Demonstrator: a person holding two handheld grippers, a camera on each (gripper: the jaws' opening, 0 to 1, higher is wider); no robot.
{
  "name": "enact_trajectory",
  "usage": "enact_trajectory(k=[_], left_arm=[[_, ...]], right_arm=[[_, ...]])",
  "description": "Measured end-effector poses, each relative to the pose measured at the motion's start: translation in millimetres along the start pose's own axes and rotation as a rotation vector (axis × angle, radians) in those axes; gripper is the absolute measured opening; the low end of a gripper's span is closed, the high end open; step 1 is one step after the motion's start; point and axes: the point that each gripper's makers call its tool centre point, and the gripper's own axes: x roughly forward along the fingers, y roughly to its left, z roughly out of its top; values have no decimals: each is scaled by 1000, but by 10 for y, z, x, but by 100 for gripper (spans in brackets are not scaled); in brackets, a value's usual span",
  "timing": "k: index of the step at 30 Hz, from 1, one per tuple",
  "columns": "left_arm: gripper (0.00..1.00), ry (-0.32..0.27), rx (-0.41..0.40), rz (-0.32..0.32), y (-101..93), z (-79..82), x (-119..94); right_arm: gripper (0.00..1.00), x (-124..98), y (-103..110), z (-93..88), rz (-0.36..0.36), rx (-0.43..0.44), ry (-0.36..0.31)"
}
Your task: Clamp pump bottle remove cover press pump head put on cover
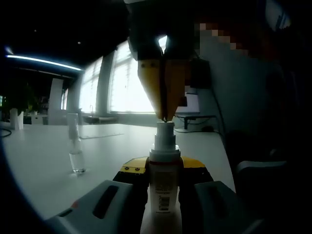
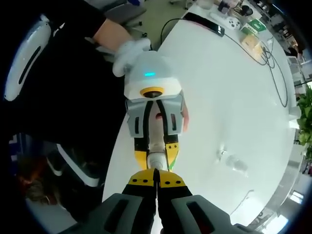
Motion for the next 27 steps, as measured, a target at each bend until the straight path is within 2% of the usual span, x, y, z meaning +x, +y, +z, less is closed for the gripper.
enact_trajectory(k=[6, 19, 27], left_arm=[[14, 0, -1, 0, 4, 0, -3], [14, 1, 1, 1, 1, 1, 0], [14, 1, 1, 3, 4, 0, -1]], right_arm=[[0, 0, -1, 4, -1, 6, -19], [0, 23, -2, 13, -13, -9, 4], [0, 50, -4, 14, -16, 6, -33]])
